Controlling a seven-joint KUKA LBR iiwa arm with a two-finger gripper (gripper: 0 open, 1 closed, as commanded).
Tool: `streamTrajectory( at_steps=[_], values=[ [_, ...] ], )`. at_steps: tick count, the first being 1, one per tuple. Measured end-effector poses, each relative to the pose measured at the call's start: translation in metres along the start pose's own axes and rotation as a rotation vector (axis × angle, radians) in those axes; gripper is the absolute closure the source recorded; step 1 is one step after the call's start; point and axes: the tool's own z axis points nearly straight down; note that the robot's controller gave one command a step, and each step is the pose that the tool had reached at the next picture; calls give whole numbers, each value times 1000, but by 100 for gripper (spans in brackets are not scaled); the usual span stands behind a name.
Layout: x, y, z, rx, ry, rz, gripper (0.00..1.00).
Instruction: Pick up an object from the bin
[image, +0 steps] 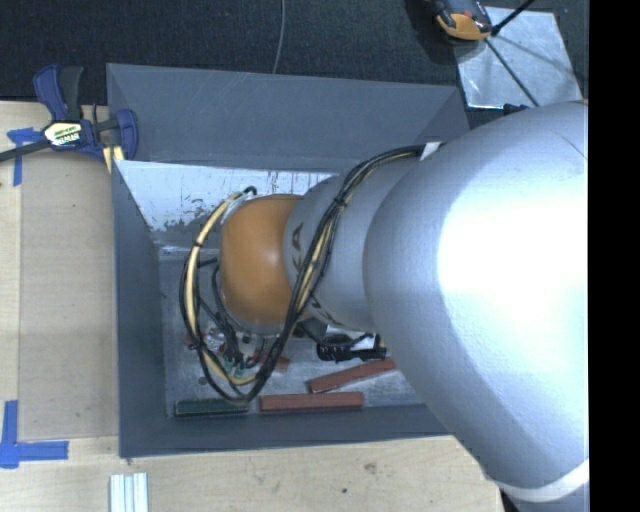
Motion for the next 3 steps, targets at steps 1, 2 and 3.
streamTrajectory(
  at_steps=[1,2,3],
  values=[
    [1,-1,-2,4,4,0,100],
    [4,-3,-13,17,21,-1,100],
    [3,-2,-24,17,22,-1,100]
  ],
)
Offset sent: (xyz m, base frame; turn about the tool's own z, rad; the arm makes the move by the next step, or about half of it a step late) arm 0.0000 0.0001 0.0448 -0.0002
